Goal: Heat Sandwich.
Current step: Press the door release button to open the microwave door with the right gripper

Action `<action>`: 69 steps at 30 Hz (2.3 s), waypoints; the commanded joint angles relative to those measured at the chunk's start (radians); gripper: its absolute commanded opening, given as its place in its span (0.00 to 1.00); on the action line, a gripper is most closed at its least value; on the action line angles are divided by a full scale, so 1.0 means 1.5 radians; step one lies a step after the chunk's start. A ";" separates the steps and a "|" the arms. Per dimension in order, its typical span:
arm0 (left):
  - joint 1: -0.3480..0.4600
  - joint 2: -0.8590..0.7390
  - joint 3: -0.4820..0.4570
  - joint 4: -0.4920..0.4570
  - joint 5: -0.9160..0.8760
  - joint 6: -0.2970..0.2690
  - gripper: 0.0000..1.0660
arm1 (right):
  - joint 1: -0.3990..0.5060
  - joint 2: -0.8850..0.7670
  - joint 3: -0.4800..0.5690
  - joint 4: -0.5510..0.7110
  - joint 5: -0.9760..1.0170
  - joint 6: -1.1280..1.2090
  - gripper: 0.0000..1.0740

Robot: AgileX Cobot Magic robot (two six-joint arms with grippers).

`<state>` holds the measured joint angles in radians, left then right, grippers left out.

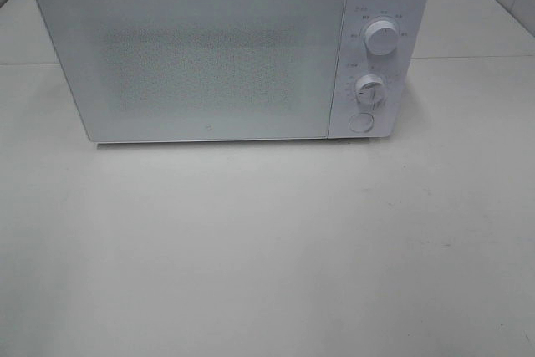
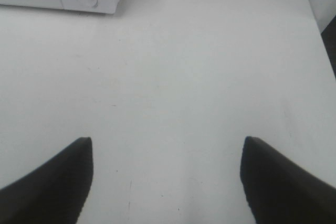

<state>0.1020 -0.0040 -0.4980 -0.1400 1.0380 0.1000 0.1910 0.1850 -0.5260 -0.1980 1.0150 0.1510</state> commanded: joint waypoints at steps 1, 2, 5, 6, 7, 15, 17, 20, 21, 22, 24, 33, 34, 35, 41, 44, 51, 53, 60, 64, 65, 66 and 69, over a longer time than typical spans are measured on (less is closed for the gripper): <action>0.002 -0.019 0.002 -0.001 -0.001 -0.001 0.97 | -0.031 -0.041 0.011 -0.003 0.014 -0.017 0.71; 0.002 -0.019 0.002 -0.001 -0.001 -0.001 0.97 | -0.031 -0.041 0.011 -0.003 0.014 -0.017 0.71; 0.002 -0.019 0.002 -0.001 -0.001 -0.001 0.97 | -0.046 -0.087 0.015 0.003 0.015 -0.023 0.71; 0.002 -0.019 0.002 -0.001 -0.001 -0.001 0.97 | -0.049 -0.095 0.015 0.003 0.015 -0.024 0.71; 0.002 -0.019 0.002 -0.001 -0.001 -0.001 0.97 | -0.049 -0.095 0.015 0.003 0.015 -0.024 0.71; 0.002 -0.019 0.002 0.000 -0.001 -0.001 0.97 | -0.050 -0.143 0.015 0.012 0.015 -0.036 0.71; 0.002 -0.019 0.002 0.000 -0.001 -0.001 0.97 | -0.050 -0.143 0.015 0.013 0.014 -0.036 0.71; 0.002 -0.019 0.002 0.000 -0.001 -0.001 0.97 | -0.050 -0.143 0.015 0.013 0.014 -0.036 0.71; 0.002 -0.019 0.002 0.000 -0.001 -0.001 0.97 | -0.050 -0.143 0.015 0.013 0.014 -0.036 0.71; 0.002 -0.019 0.002 0.000 -0.001 -0.001 0.97 | -0.050 -0.143 0.015 0.013 0.014 -0.036 0.71; 0.002 -0.019 0.002 0.000 -0.001 -0.001 0.97 | -0.050 -0.143 0.015 0.013 0.014 -0.037 0.71; 0.002 -0.019 0.002 0.000 -0.001 -0.001 0.97 | -0.050 -0.100 -0.007 0.018 -0.027 -0.037 0.71; 0.002 -0.019 0.002 0.000 -0.001 -0.001 0.97 | -0.050 -0.100 -0.007 0.018 -0.027 -0.037 0.71; 0.002 -0.019 0.002 0.000 -0.001 -0.001 0.97 | -0.050 -0.091 -0.007 0.018 -0.039 -0.037 0.71; 0.002 -0.019 0.002 0.000 -0.001 -0.001 0.97 | -0.050 -0.034 -0.007 0.018 -0.099 -0.037 0.71; 0.002 -0.019 0.002 0.000 -0.001 -0.001 0.97 | -0.050 -0.001 -0.007 0.018 -0.140 -0.037 0.71; 0.002 -0.019 0.002 0.000 -0.001 -0.001 0.97 | -0.050 0.079 -0.006 0.018 -0.251 -0.036 0.71; 0.002 -0.019 0.002 0.000 -0.001 -0.001 0.97 | -0.050 0.102 -0.006 0.018 -0.285 -0.036 0.71; 0.002 -0.019 0.002 0.000 -0.001 -0.001 0.97 | -0.050 0.187 -0.006 0.018 -0.377 -0.036 0.71; 0.002 -0.019 0.002 0.000 -0.001 -0.001 0.97 | -0.050 0.236 -0.006 0.018 -0.425 -0.036 0.71; 0.002 -0.019 0.002 0.000 -0.001 -0.001 0.97 | -0.050 0.249 -0.006 0.018 -0.435 -0.036 0.71; 0.002 -0.019 0.002 0.000 -0.001 -0.001 0.97 | -0.050 0.274 -0.006 0.018 -0.458 -0.036 0.71; 0.002 -0.019 0.002 0.000 -0.001 -0.001 0.97 | -0.050 0.296 -0.006 0.018 -0.480 -0.036 0.71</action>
<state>0.1020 -0.0040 -0.4980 -0.1400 1.0380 0.1000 0.1240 0.6070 -0.5310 -0.1740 0.3340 0.1010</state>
